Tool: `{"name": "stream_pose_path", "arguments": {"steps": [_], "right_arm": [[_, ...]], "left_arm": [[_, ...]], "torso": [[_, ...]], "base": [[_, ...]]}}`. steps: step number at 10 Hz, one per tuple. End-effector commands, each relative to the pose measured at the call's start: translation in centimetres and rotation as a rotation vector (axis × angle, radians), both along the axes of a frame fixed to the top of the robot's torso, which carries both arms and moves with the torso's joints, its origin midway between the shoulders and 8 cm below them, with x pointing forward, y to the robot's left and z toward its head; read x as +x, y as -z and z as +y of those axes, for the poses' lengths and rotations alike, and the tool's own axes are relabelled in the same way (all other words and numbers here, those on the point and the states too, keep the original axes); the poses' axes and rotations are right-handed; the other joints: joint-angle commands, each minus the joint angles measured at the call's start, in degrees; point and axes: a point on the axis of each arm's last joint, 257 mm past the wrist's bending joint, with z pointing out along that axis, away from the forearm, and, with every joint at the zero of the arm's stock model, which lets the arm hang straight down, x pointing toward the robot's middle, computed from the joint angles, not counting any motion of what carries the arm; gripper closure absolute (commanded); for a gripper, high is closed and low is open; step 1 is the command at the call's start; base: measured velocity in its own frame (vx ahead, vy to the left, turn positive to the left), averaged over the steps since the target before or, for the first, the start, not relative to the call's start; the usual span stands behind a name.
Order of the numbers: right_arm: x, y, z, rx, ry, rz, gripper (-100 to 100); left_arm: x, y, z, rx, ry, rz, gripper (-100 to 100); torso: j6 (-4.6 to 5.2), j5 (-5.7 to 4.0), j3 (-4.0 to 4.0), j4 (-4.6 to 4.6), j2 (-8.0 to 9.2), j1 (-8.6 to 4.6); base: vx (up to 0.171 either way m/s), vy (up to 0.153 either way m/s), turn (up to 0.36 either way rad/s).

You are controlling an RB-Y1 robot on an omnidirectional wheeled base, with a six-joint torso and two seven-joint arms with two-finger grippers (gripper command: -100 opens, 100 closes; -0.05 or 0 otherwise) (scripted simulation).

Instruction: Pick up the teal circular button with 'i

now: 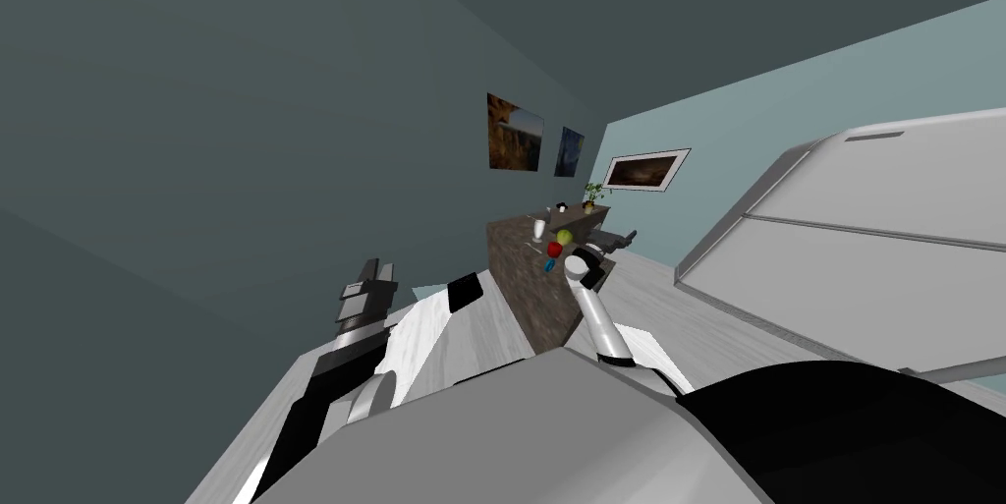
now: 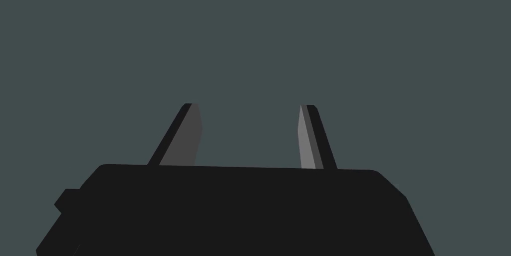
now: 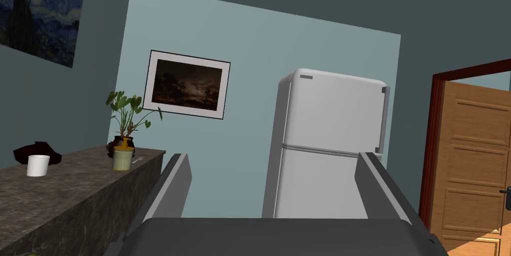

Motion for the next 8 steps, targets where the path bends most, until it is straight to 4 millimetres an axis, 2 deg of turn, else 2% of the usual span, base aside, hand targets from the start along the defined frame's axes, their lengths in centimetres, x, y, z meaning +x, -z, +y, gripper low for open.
{"name": "stream_pose_path", "arguments": {"steps": [1,4,5,8], "right_arm": [[0.0,0.6,-1.3,0.053,0.035,-0.007,-100],[0.5,2.0,-2.0,0.118,0.006,-0.019,-100],[0.6,2.5,-3.0,0.161,0.043,-0.020,-100],[1.1,3.9,-3.4,0.223,0.014,-0.030,-100]], "left_arm": [[0.0,0.0,0.0,0.000,0.000,0.000,0],[0.0,0.0,0.0,0.000,0.000,0.000,0],[0.0,0.0,0.0,0.000,0.000,0.000,0],[0.0,0.0,0.0,0.000,0.000,0.000,0]], "torso": [[0.00,0.00,0.00,0.00,0.00,0.00],[0.01,0.01,-0.01,0.00,-0.02,0.02],[0.00,0.00,0.01,0.00,0.01,-0.02],[0.00,0.01,-0.02,-0.01,-0.03,0.02]], "base": [[0.017,0.026,0.046],[0.011,0.014,0.012],[0.016,0.026,0.044],[0.012,0.014,0.007]]}}
